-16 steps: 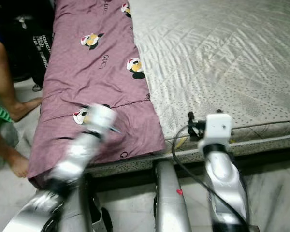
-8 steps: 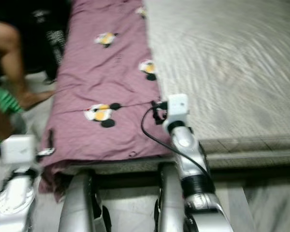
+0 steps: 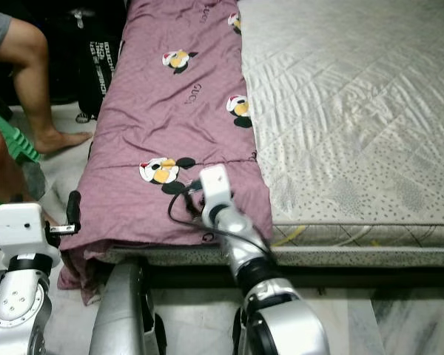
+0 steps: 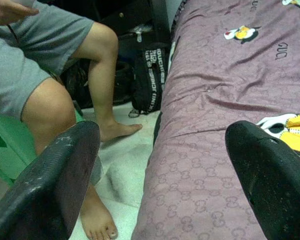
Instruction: Clean up the room
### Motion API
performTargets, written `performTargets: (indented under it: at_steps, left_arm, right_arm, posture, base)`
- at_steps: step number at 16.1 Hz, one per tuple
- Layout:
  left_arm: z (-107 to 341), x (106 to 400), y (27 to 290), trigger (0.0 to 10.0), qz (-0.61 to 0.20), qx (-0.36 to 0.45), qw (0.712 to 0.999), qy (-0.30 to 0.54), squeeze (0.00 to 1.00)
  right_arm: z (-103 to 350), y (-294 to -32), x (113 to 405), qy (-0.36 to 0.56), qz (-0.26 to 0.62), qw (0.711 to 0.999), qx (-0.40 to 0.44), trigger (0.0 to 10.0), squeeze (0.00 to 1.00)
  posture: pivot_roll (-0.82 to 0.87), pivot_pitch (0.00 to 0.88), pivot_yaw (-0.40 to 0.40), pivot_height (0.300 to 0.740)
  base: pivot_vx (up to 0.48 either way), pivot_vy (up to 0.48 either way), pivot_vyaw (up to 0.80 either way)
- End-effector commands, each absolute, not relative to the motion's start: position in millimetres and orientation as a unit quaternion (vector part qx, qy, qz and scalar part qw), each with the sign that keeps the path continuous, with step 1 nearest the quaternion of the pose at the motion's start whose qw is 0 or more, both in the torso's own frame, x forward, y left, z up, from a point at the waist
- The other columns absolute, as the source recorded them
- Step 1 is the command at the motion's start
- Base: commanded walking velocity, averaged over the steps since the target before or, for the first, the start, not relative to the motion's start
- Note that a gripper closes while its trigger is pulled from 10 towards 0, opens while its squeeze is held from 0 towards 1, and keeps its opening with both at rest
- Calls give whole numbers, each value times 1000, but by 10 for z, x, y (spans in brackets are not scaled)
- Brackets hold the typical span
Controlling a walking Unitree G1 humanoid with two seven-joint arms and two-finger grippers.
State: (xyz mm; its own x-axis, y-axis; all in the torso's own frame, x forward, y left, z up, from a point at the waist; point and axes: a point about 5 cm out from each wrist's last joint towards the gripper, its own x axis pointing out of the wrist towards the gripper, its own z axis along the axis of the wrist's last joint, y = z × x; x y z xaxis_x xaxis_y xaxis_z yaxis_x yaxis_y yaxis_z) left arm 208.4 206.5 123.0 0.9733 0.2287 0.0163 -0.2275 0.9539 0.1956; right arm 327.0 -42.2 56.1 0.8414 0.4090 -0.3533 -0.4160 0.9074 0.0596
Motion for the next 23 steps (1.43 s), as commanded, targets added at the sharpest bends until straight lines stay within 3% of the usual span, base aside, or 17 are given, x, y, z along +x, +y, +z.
performTargets:
  at_steps: [1, 6, 8, 13, 15, 17, 19, 23]
  left_arm:
    - [1246, 2073, 2078, 10000, 117, 94, 989, 8, 0]
    - [1222, 2107, 2047, 10000, 112, 87, 990, 22, 0]
    - [1214, 2126, 2054, 10000, 113, 84, 990, 27, 0]
    - [1162, 2200, 2059, 10000, 106, 78, 991, 40, 0]
    - [1138, 2294, 2027, 10000, 91, 74, 992, 41, 0]
    - [1131, 2331, 2018, 10000, 88, 73, 993, 38, 0]
    - [1094, 2432, 1997, 10000, 81, 73, 994, 29, 0]
    - [1154, 2659, 1877, 10000, 62, 75, 995, 1, 0]
  right_arm:
    - [525, -430, 3285, 215, 190, 958, 24, 10000, 0]
    - [505, -763, 3397, 241, 89, 963, 79, 10000, 0]
    - [428, -1133, 3397, 256, 10, 960, 116, 10000, 0]
    - [294, -1637, 3242, 262, -69, 952, 141, 10000, 0]
    - [362, -1917, 3075, 208, -90, 967, 119, 10000, 0]
    - [532, -1964, 3011, 137, -81, 981, 111, 10000, 0]
    - [906, -1933, 2813, 5, -47, 999, 24, 10000, 0]
    - [1197, -1780, 2715, -62, -14, 998, -22, 10000, 0]
  posture:
    - [164, 105, -6, 533]
    - [144, 100, -5, 533]
    - [131, 96, 3, 533]
    - [56, 74, 48, 533]
    - [7, 44, 70, 533]
    - [-15, 19, 79, 533]
    - [-67, 0, 99, 533]
    - [-110, 0, 113, 533]
  base:
    - [0, 0, 0]
    - [0, 0, 0]
    - [0, 0, 0]
    - [0, 0, 0]
    - [0, 0, 0]
    - [0, 0, 0]
    - [0, 0, 0]
    - [0, 0, 0]
